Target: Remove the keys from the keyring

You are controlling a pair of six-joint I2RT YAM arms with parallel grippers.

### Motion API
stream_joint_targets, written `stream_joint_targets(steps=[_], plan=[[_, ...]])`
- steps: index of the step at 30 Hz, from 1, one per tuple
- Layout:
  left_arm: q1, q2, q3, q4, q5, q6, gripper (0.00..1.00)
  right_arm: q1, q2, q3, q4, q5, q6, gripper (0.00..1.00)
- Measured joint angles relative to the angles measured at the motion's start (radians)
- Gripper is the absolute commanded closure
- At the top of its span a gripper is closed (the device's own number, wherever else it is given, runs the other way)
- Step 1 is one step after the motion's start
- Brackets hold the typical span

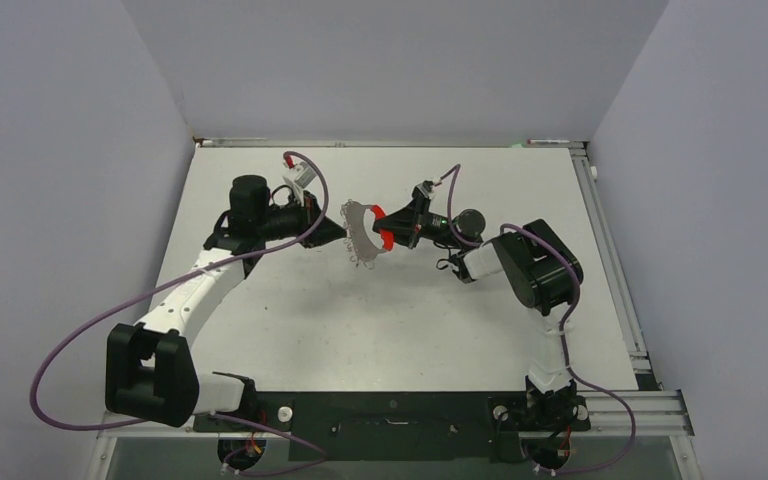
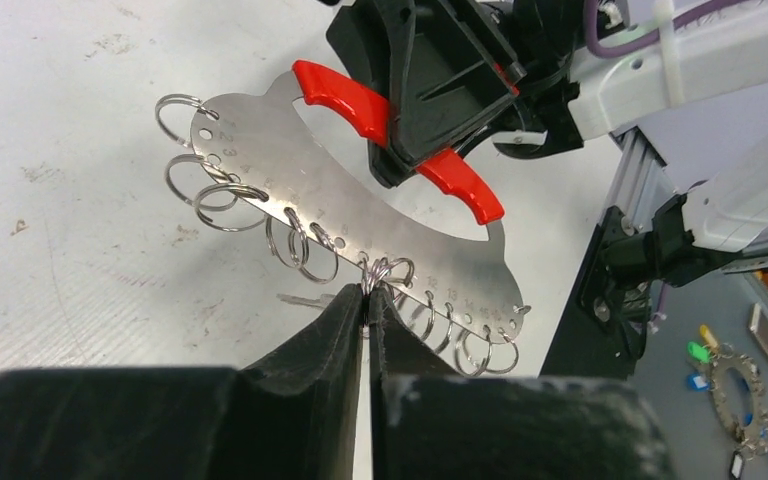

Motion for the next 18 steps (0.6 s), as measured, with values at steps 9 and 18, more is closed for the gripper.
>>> stream_joint_targets(steps=[9, 18], plan=[[0.0, -0.011, 0.05, -0.21, -0.047, 0.146, 0.08, 0.0, -0.134, 0.0, -0.165, -0.053, -0.273, 0.95], [0.09, -0.061, 0.109, -0.371, -0.09, 0.282, 0.04, 0.012, -0.321, 0.196, -0.977, -0.064, -0.983, 0.95]])
